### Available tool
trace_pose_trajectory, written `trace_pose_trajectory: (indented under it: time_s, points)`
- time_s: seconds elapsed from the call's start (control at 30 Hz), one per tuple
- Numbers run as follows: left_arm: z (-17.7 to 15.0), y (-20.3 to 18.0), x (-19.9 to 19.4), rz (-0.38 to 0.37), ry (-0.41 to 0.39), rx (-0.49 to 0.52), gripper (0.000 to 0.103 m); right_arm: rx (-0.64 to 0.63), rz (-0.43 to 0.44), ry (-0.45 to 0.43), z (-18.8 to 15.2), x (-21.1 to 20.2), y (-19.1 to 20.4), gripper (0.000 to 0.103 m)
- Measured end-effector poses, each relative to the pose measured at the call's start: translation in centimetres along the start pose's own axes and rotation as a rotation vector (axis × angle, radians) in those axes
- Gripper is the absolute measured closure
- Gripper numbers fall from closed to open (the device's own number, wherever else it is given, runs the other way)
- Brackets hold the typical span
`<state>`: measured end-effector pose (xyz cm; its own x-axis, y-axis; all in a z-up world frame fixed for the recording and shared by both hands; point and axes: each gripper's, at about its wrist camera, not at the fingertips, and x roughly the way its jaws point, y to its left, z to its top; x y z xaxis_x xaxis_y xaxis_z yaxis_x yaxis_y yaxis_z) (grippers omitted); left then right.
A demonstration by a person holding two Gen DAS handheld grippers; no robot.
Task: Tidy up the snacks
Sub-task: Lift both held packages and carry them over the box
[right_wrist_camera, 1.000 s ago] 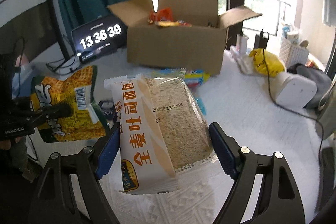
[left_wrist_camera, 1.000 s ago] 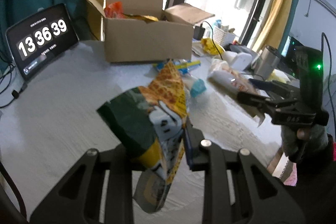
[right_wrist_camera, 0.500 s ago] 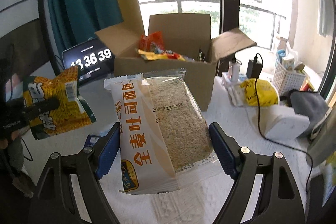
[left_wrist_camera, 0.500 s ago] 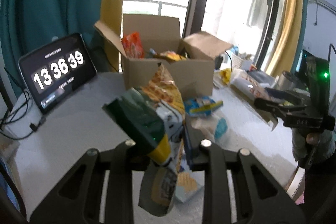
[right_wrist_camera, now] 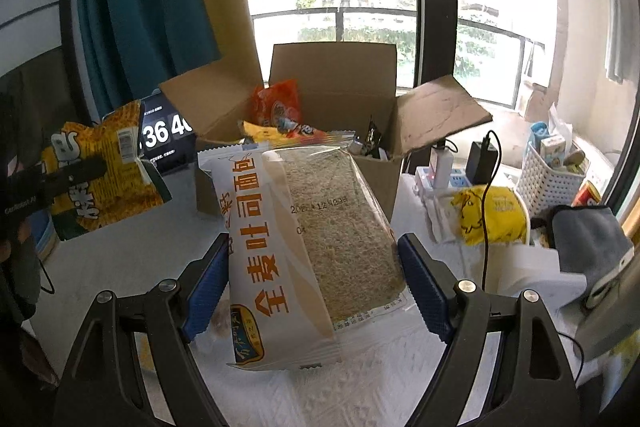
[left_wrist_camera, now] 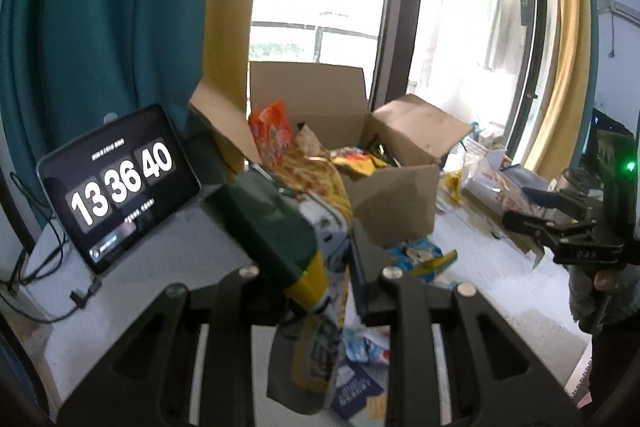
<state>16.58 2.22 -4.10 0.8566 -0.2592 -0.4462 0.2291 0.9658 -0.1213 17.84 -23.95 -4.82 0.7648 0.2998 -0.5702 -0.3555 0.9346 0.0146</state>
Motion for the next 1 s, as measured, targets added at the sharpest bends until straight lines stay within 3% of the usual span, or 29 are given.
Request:
trace_pose_trajectory:
  time_s: [0.63,1.0]
  points:
    - [7.1,0.7,4.8,0.056,-0.105,0.072,0.077,-0.069,-0.015,-0.099,6.5,3.0,-1.5,0.018]
    - [11.2,1.5,8.2,0.104,-0.138,0.092,0.076,-0.037,-0.015,-0.15,11.1,5.8,-2.1,0.018]
